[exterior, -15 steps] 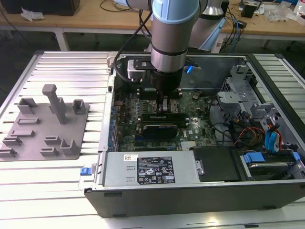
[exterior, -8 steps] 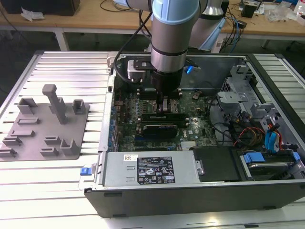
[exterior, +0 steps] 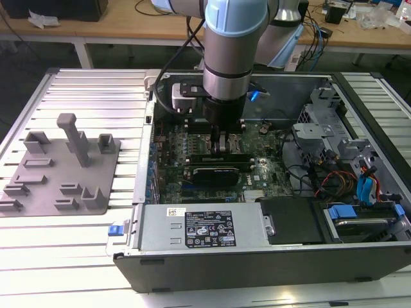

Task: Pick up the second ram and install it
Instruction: 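Insert the second ram into the second slot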

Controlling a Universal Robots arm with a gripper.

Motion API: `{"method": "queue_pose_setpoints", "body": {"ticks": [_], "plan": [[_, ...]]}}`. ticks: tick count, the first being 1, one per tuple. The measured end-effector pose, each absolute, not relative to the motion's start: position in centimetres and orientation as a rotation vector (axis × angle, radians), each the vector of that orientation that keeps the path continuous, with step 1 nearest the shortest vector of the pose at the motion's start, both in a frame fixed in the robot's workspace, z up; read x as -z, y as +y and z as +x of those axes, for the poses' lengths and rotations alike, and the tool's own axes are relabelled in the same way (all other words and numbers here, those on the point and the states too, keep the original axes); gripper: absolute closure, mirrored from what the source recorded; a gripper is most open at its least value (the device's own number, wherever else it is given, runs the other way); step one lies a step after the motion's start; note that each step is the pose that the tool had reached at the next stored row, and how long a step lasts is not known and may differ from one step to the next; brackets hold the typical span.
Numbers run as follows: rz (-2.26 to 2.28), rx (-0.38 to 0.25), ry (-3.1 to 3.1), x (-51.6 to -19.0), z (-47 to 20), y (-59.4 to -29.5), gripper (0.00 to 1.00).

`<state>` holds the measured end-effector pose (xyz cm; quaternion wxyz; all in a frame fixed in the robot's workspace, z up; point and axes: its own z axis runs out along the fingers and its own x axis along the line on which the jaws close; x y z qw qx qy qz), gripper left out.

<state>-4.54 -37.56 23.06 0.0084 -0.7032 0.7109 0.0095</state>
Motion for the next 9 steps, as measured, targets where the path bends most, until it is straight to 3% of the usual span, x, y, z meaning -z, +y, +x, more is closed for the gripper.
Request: {"method": "queue_pose_setpoints", "body": {"ticks": [9], "plan": [[-2.197, -0.030, 2.221, -22.64, -4.53, -37.55, 0.91]]}}
